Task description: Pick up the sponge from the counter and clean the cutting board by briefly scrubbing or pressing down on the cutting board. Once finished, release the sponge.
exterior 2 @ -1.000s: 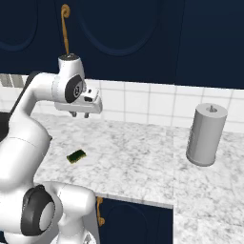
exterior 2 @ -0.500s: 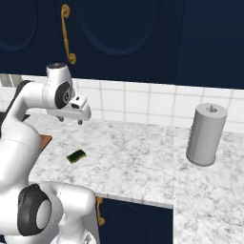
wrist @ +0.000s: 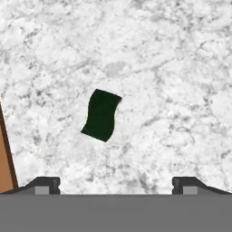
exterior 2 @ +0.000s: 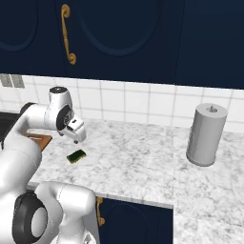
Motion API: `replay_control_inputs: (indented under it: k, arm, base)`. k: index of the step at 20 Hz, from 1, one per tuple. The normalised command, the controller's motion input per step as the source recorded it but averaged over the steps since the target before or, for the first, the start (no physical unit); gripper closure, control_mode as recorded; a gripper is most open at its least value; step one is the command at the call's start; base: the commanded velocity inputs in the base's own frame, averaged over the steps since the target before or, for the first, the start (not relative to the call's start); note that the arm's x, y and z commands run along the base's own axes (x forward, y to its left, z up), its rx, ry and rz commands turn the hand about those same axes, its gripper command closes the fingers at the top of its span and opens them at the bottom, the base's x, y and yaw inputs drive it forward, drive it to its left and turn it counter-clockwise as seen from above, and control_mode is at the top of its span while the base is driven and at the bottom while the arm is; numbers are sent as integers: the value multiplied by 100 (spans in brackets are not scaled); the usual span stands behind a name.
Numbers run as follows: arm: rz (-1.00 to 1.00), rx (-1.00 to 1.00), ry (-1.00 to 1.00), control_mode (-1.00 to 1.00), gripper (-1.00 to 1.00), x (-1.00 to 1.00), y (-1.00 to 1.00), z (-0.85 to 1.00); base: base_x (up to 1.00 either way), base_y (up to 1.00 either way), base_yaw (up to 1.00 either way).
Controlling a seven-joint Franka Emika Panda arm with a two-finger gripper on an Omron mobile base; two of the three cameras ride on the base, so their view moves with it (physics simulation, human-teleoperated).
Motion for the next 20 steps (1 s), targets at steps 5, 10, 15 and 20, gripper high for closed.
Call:
replay_control_inputs:
  k: [5, 10, 15, 20]
  arm:
    - [-13, 9, 4, -100, -100, 16, 0, -62]
    - [-6, 1, 5, -100, -100, 21, 9, -53]
    - [-5, 0, 4, -100, -100, 28, 6, -33]
    - [-5, 0, 5, -100, -100, 36, 1, -25]
  base:
    - [0, 0, 0]
    - [0, 0, 0]
    - [0, 0, 0]
    - [0, 0, 0]
